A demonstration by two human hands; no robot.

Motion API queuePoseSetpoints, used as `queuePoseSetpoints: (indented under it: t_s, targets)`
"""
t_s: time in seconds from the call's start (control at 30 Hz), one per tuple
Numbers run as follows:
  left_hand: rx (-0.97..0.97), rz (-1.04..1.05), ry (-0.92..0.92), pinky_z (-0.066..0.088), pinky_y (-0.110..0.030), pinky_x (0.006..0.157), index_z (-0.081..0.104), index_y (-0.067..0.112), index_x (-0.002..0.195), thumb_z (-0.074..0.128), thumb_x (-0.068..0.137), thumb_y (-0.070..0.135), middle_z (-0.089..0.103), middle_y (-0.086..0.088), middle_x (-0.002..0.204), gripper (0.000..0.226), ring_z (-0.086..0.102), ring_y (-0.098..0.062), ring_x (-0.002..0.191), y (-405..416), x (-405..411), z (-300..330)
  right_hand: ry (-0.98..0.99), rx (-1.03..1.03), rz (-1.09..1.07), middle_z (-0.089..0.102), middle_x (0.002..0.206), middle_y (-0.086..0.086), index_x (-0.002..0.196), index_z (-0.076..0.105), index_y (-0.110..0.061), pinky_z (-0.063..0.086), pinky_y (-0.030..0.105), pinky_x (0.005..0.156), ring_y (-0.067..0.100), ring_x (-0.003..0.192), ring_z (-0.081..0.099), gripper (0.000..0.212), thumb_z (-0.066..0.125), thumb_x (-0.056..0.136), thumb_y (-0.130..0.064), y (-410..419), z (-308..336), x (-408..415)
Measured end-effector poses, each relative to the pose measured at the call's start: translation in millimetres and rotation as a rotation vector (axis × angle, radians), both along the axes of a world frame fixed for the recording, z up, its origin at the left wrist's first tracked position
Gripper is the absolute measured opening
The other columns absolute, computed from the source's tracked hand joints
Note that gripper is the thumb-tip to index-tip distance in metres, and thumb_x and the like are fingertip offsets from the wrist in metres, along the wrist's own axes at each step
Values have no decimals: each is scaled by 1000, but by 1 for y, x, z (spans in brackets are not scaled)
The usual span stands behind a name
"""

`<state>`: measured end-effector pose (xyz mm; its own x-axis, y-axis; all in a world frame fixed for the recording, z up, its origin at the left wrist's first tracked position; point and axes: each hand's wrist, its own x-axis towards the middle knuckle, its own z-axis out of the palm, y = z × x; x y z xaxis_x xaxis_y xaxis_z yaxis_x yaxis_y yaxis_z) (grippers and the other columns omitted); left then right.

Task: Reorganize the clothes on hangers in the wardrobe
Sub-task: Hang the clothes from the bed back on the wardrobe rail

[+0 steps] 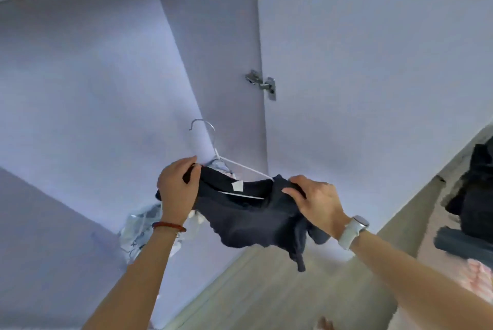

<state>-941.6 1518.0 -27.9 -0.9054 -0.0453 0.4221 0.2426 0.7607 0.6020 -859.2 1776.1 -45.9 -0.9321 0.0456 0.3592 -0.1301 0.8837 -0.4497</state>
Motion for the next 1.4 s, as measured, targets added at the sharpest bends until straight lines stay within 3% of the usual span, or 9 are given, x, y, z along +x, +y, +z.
queuePoseSetpoints:
  t_s: [0.1,0.2,0.47,0.6,0.77,1.0,1.17,1.4]
  targets:
    - [4,107,105,33,-43,101,59,8,120,62,87,18,58,-15,120,35,49,-33,114,-13,-23,38,-19,-107,-37,72,80,3,99,65,-14,48,33,67,29,75,66,21,59,88,-31,-22,19,-51]
    - [-103,129,343,34,-50,100,58,6,119,56,85,19,57,-16,119,36,50,-36,112,-15,-45,81,38,-183,-32,71,84,7,103,62,-14,43,30,66,32,80,64,22,55,90,-31,-41,41,-104]
    - [-480,334,788,21,-53,105,53,16,127,53,80,15,45,-17,137,47,27,-33,131,3,-111,179,124,-321,-13,67,88,16,115,52,-5,46,34,68,36,81,63,30,42,96,-27,-79,98,-246]
    - [-635,483,744,11,-57,109,39,19,139,56,79,20,31,-17,147,62,18,-40,138,2,-153,204,125,-396,-23,66,95,20,116,51,-2,46,37,70,39,89,61,32,41,96,-26,-94,127,-309]
    - [-708,601,716,6,-60,108,21,22,145,60,79,25,10,-12,150,77,3,-37,138,-7,-183,200,145,-491,-27,66,94,21,111,53,-1,39,32,64,39,88,60,29,43,96,-24,-103,150,-360]
    - [-745,660,762,3,-63,105,21,23,144,59,77,27,12,-11,149,78,9,-41,136,-10,-197,199,66,-497,-35,66,98,21,114,54,-4,39,32,65,39,91,60,29,46,95,-24,-114,152,-385]
    - [-740,640,727,3,-67,102,19,24,145,59,78,29,10,-11,149,78,5,-40,138,-10,-196,198,28,-421,-25,60,116,16,123,52,-9,46,42,82,37,103,56,33,43,96,-25,-107,145,-375]
    - [-503,499,666,1,-65,105,29,20,143,56,78,25,19,-13,152,71,5,-36,139,5,-177,199,116,-281,144,43,131,12,138,36,-9,34,32,101,27,120,40,45,43,94,-13,-92,140,-323]
